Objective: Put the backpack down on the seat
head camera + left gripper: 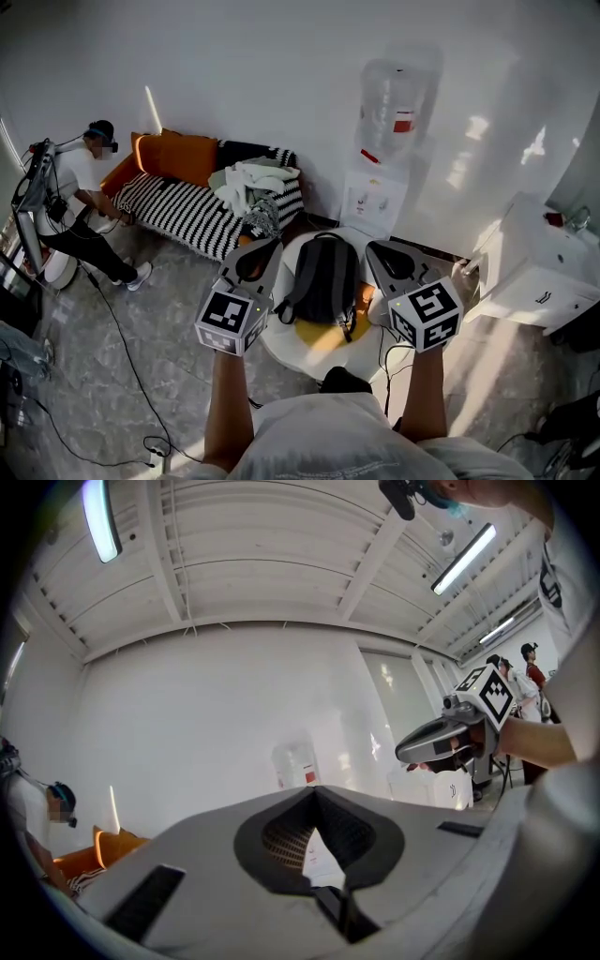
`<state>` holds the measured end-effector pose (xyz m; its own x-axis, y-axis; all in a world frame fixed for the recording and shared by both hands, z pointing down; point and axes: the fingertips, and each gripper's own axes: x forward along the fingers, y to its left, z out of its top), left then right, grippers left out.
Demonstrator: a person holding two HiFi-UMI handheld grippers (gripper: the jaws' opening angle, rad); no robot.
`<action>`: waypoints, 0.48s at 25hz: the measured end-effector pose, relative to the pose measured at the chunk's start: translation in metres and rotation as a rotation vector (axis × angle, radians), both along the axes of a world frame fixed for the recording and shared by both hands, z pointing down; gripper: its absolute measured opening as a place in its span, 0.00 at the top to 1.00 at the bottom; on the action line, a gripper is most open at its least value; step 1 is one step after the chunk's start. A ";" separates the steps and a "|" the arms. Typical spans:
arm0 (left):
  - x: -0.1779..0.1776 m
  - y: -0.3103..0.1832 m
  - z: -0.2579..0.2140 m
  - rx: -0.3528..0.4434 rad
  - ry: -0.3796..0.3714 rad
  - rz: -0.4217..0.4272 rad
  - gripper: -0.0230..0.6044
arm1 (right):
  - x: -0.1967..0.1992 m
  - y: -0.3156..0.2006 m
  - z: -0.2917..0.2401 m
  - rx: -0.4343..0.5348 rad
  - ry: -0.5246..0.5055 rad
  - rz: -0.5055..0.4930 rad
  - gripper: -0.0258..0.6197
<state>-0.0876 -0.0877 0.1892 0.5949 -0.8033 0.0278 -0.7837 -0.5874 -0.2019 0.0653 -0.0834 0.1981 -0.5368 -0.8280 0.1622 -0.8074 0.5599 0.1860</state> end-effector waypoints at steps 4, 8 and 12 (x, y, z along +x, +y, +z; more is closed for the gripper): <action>0.004 -0.001 0.001 0.001 -0.001 0.008 0.96 | 0.002 -0.001 0.001 0.008 0.003 -0.002 0.96; 0.005 -0.001 0.001 0.001 -0.002 0.011 0.96 | 0.004 -0.001 0.001 0.011 -0.002 0.001 0.96; 0.006 0.002 0.001 0.003 -0.007 0.009 0.96 | 0.006 0.001 -0.001 0.016 -0.004 0.002 0.96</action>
<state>-0.0818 -0.0858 0.1904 0.6023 -0.7977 0.0297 -0.7767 -0.5942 -0.2089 0.0709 -0.0824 0.1973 -0.5355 -0.8317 0.1465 -0.8095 0.5550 0.1918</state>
